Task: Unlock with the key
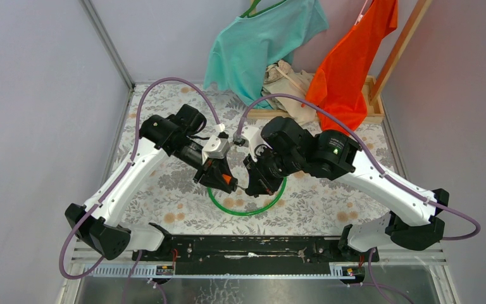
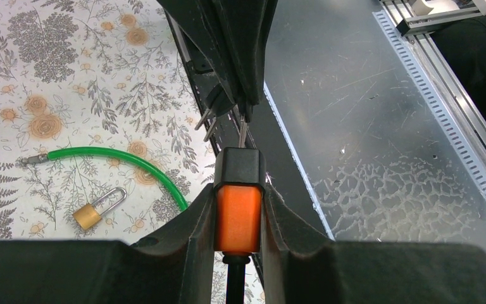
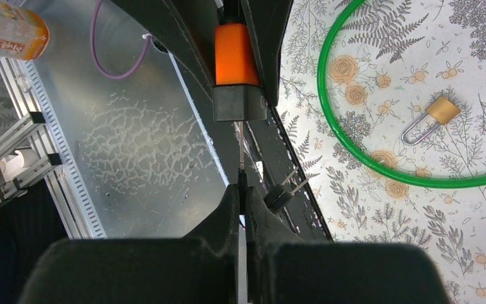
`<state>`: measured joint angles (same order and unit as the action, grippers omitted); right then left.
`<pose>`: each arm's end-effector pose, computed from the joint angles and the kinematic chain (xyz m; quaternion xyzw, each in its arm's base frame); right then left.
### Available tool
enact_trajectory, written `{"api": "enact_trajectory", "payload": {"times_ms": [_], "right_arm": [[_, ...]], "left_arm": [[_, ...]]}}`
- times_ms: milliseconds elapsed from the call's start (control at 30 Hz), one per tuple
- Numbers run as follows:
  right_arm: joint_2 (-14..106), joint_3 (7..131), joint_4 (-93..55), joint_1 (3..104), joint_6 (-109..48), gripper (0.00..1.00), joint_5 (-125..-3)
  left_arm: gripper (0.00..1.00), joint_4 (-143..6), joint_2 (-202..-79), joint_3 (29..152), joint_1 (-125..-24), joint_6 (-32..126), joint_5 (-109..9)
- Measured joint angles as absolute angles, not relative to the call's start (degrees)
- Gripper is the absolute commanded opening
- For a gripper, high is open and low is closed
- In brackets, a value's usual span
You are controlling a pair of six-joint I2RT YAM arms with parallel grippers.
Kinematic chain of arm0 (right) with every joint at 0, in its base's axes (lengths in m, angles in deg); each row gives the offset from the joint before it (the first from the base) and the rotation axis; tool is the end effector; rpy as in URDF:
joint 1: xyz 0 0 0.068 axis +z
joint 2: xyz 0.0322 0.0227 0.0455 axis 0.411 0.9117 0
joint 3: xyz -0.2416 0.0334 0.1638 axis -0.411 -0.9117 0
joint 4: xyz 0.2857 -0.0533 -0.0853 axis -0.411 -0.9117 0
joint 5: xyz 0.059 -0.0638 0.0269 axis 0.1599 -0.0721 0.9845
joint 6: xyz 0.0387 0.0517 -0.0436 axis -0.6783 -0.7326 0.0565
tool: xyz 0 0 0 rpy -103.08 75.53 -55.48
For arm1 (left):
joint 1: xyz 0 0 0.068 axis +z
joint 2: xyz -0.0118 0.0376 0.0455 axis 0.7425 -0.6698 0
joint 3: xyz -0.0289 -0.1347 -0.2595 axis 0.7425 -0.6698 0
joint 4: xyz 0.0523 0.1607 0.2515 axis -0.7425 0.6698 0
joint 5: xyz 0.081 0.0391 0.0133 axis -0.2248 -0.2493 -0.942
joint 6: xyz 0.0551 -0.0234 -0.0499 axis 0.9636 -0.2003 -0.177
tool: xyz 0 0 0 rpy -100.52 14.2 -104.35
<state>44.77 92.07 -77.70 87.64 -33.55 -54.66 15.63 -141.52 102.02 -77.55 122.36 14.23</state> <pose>0.1302 0.3020 0.4547 -0.4583 0.7754 0.3519 0.2546 0.1911 -0.1816 0.3960 0.6352 0.4923 -0.5284 0.2738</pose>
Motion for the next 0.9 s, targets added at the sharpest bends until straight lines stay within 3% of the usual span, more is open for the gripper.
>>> {"api": "enact_trajectory", "payload": {"times_ms": [900], "right_arm": [[46.2,92.6,-78.3,87.8,-33.9,0.00,-54.6]], "left_arm": [[0.00,15.4,-141.1,101.3,-78.8,122.4,10.4]]}}
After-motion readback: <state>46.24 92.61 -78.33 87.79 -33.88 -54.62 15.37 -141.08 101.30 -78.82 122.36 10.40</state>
